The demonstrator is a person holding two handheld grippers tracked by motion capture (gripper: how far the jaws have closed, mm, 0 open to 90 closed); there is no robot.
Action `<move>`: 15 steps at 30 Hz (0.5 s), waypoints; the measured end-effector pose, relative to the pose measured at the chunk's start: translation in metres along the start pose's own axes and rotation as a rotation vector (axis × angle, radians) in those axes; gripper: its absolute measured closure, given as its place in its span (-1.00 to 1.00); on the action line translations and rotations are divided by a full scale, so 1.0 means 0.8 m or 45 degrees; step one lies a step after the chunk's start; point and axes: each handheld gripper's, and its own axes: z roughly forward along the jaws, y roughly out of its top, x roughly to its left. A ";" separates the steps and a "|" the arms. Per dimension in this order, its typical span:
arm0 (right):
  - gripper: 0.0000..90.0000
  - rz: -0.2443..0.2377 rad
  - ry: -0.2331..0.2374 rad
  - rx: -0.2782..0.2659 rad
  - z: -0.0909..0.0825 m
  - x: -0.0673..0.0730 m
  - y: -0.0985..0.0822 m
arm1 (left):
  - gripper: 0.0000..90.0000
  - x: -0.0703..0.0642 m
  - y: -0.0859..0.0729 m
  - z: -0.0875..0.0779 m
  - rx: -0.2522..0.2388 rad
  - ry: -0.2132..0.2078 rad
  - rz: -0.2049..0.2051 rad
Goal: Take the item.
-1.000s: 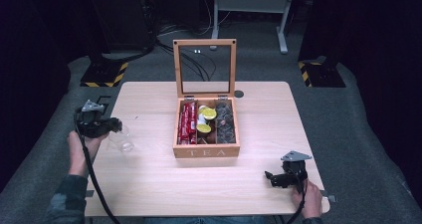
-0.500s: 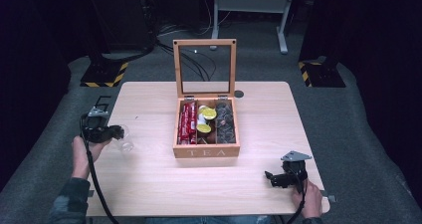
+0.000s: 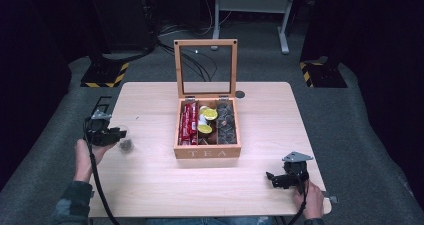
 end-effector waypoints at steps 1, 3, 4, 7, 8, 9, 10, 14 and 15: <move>-1.00 0.006 -0.002 -0.002 0.000 0.000 0.000 | 0.20 0.000 0.000 -0.003 -0.012 -0.001 -0.005; -1.00 0.001 0.000 0.000 0.000 0.000 0.000 | -0.01 -0.002 -0.001 -0.009 -0.045 0.011 -0.028; -1.00 0.003 -0.001 -0.002 0.000 0.000 0.000 | -0.22 -0.002 -0.001 -0.014 -0.047 0.006 -0.022; -1.00 0.005 -0.001 -0.002 0.000 0.000 0.000 | -0.44 -0.007 -0.003 -0.024 -0.071 0.002 -0.030; -1.00 0.005 -0.001 -0.002 0.000 0.000 0.000 | -0.44 -0.008 -0.004 -0.027 -0.077 0.003 -0.027; -1.00 0.002 0.000 -0.001 0.000 0.000 0.000 | -0.56 -0.012 -0.005 -0.032 -0.102 -0.004 -0.040; -1.00 0.002 0.000 -0.001 0.000 0.000 0.000 | -0.62 -0.012 -0.005 -0.032 -0.102 -0.004 -0.040; -1.00 0.006 -0.001 -0.002 0.000 0.000 0.000 | -0.70 -0.023 -0.008 -0.039 -0.123 -0.023 -0.025; -1.00 0.003 0.000 0.000 0.000 0.000 0.000 | -0.72 -0.027 -0.009 -0.040 -0.133 -0.024 -0.018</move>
